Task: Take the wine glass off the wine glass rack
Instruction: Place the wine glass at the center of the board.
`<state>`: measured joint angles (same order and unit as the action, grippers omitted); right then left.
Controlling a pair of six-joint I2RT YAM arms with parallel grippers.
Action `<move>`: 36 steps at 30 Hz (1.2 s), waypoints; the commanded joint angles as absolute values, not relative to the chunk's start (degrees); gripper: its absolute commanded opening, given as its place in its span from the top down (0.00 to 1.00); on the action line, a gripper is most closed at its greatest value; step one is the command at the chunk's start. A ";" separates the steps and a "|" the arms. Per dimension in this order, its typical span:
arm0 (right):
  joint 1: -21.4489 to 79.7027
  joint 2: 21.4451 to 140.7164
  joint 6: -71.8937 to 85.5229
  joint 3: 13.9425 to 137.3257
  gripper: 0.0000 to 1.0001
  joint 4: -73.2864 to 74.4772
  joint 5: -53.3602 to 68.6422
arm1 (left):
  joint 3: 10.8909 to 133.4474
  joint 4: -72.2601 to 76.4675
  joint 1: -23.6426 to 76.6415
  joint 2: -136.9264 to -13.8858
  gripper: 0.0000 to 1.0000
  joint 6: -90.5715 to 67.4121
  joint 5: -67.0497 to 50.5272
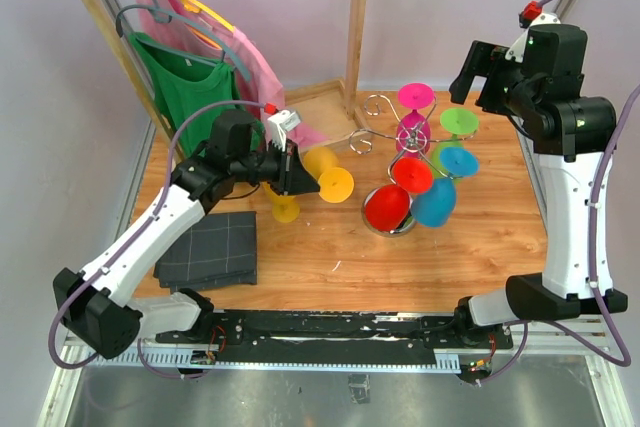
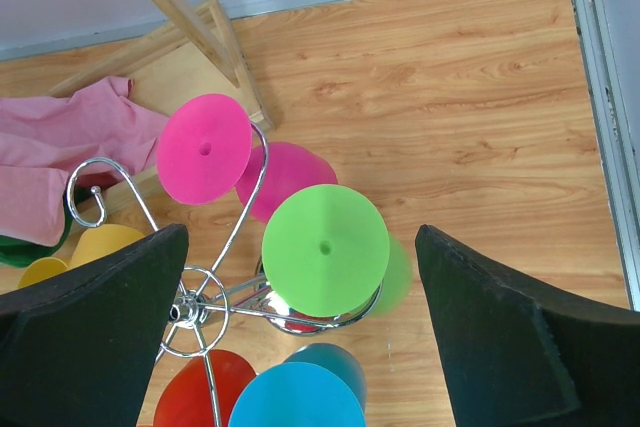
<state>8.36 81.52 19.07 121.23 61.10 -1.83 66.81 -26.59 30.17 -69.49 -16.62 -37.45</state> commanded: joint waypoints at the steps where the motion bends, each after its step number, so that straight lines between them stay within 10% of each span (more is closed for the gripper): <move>1: 9.34 80.07 18.79 120.70 0.01 60.00 -2.91 | 66.30 -23.12 30.06 -65.75 1.00 -14.63 -42.96; 36: 9.34 86.41 13.51 128.51 0.01 58.62 8.14 | 68.92 -20.57 30.36 -51.85 1.00 14.62 -50.39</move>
